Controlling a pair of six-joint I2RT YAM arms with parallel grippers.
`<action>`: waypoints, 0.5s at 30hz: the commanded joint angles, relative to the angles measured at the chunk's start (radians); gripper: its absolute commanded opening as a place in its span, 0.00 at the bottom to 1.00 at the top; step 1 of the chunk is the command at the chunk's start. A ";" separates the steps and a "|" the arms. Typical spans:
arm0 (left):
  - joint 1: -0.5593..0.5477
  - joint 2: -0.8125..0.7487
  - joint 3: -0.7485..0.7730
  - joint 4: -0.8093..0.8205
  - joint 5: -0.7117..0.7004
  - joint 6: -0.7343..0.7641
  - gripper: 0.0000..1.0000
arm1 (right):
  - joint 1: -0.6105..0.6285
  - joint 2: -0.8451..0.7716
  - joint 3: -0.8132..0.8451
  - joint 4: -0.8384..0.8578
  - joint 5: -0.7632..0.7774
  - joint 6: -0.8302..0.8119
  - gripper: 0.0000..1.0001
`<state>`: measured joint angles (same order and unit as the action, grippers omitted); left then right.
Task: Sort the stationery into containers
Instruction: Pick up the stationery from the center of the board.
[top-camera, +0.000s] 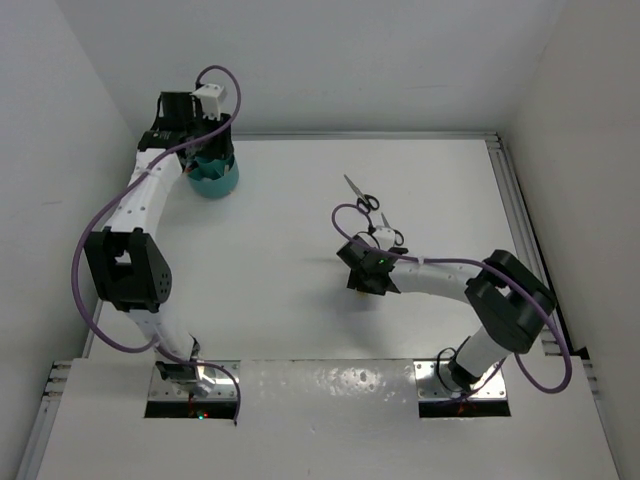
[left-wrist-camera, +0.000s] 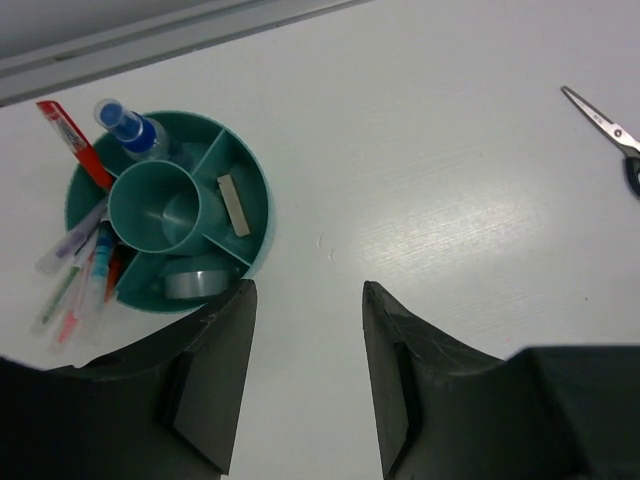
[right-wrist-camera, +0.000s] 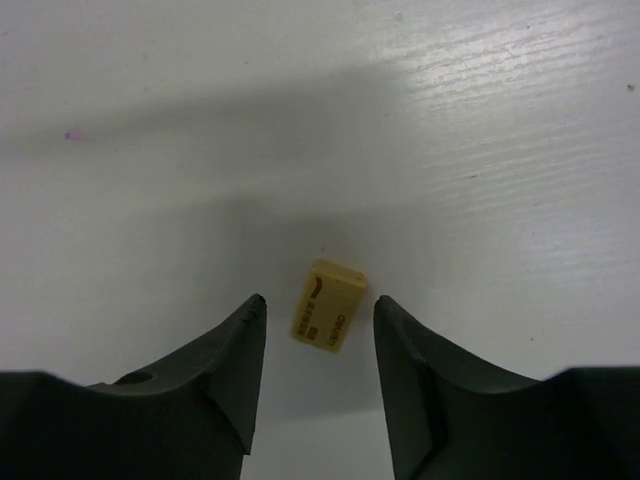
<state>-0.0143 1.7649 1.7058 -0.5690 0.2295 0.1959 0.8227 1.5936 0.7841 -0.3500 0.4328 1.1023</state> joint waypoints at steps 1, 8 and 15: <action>0.007 -0.062 -0.037 0.052 0.053 -0.027 0.45 | 0.006 0.019 -0.012 0.009 -0.020 0.082 0.45; 0.040 -0.113 -0.071 0.063 0.079 -0.035 0.45 | 0.006 0.022 -0.025 -0.001 -0.031 0.120 0.39; 0.048 -0.128 -0.072 0.067 0.109 -0.049 0.46 | 0.006 0.011 -0.066 -0.001 -0.042 0.142 0.19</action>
<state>0.0235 1.6875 1.6356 -0.5415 0.3050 0.1696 0.8227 1.6150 0.7547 -0.3462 0.4084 1.2095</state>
